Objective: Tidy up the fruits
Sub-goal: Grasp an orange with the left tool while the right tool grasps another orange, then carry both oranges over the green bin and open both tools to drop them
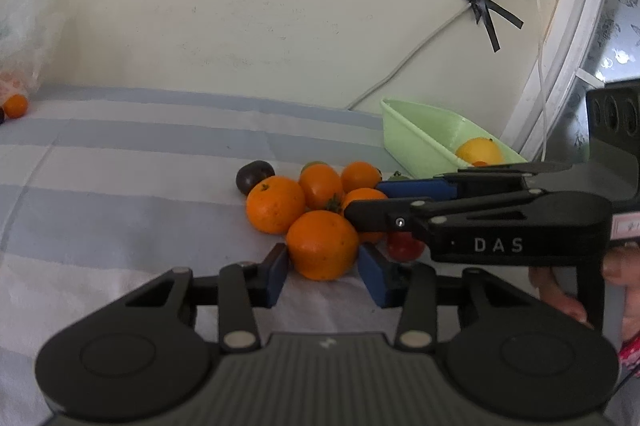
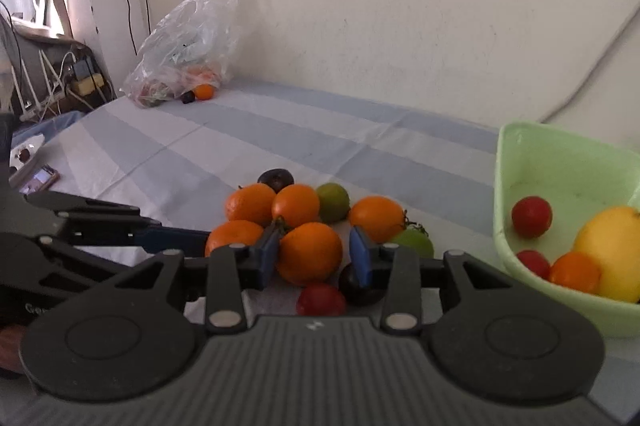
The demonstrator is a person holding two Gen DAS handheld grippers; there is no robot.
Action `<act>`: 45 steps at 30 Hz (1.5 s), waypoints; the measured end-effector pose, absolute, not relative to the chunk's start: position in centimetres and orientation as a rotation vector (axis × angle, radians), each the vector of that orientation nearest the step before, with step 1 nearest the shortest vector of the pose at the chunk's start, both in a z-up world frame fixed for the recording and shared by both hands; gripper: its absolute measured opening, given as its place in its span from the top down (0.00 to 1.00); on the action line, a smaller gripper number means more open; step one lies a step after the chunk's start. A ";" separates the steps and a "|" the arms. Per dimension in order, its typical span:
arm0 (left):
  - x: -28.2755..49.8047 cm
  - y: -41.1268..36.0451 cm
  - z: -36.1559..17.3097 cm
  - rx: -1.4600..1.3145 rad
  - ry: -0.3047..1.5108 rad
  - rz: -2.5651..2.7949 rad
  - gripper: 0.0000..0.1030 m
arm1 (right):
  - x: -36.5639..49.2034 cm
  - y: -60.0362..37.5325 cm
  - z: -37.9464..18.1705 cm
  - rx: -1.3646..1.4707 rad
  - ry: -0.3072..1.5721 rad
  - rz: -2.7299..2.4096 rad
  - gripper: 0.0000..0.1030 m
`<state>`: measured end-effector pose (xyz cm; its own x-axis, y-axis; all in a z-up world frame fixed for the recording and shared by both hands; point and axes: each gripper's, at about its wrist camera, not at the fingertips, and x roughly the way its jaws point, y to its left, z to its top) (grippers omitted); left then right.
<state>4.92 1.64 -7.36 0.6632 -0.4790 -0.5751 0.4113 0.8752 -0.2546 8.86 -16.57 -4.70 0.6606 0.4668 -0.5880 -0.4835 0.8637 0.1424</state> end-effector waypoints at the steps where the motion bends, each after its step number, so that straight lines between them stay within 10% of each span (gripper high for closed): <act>1: 4.7 1.6 -7.3 -0.100 0.675 -0.502 0.63 | 8.6 -16.5 -4.6 -0.033 0.658 0.536 0.64; 19: -2.3 0.8 -6.6 -0.011 0.646 -0.576 0.62 | -2.5 -22.0 -5.3 0.104 0.583 0.432 0.65; 32: -2.8 -0.3 -6.2 0.025 0.616 -0.545 0.58 | -3.1 -21.9 -5.7 0.123 0.568 0.439 0.47; 45: -1.4 -0.7 -5.8 -0.001 0.642 -0.555 0.60 | -2.9 -21.3 -5.8 0.077 0.593 0.396 0.61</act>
<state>-1.38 -0.71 -5.80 0.6614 -0.4908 -0.5671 0.4903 0.8551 -0.1682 -2.86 -21.28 -5.80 0.7566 0.3848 -0.5287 -0.3411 0.9220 0.1830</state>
